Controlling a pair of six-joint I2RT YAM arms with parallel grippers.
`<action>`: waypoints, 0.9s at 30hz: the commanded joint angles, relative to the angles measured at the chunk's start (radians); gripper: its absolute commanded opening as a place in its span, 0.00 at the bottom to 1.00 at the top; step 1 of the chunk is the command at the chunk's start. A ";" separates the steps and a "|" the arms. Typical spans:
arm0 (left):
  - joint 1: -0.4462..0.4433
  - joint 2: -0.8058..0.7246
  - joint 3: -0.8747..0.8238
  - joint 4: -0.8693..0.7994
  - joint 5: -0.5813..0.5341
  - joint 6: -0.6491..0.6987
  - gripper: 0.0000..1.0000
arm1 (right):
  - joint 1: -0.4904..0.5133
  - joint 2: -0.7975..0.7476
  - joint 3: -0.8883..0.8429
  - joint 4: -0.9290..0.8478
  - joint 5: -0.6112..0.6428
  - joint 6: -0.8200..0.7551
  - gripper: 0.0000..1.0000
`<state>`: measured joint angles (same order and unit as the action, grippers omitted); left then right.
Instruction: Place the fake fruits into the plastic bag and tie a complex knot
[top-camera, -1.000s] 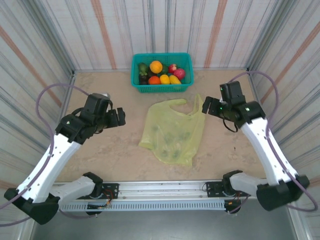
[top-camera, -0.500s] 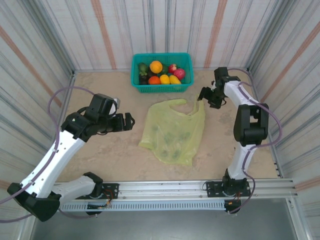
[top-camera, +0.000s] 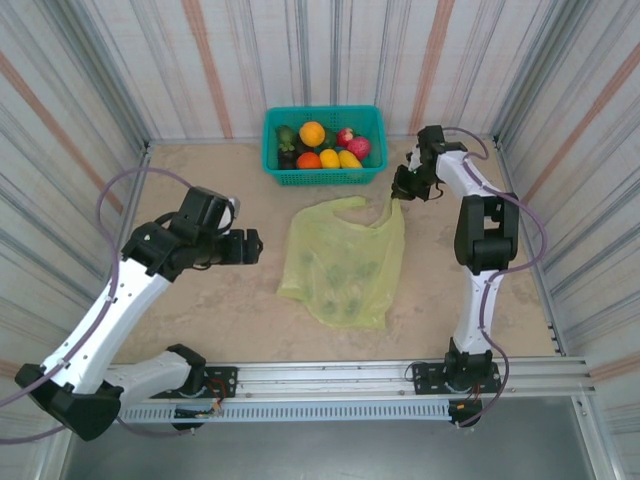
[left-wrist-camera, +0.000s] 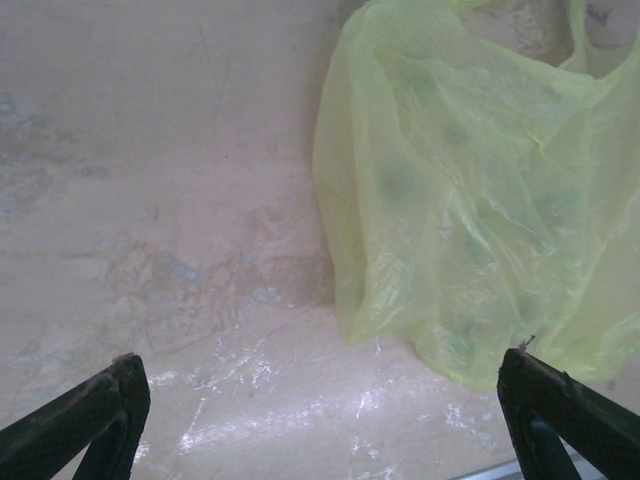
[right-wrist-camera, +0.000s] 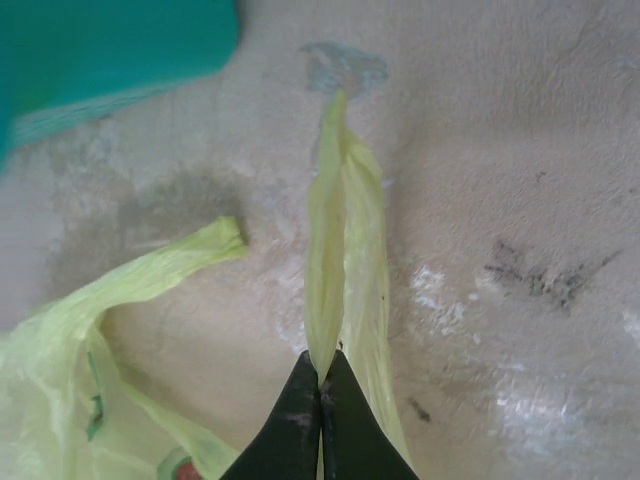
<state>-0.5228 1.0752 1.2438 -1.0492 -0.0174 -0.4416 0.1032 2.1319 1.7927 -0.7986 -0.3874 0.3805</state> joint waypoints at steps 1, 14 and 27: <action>0.001 0.014 0.037 -0.030 -0.095 0.014 0.93 | 0.048 -0.166 0.064 -0.034 0.047 -0.027 0.00; 0.001 0.045 0.191 0.071 -0.242 0.041 0.93 | 0.225 -0.410 0.289 -0.005 0.205 -0.094 0.00; 0.016 -0.034 0.165 0.210 -0.219 0.089 0.96 | 0.521 -0.553 0.365 0.003 0.190 -0.545 0.00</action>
<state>-0.5186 1.0843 1.4322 -0.8982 -0.2607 -0.3748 0.5423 1.6688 2.2051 -0.7486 -0.2226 0.0360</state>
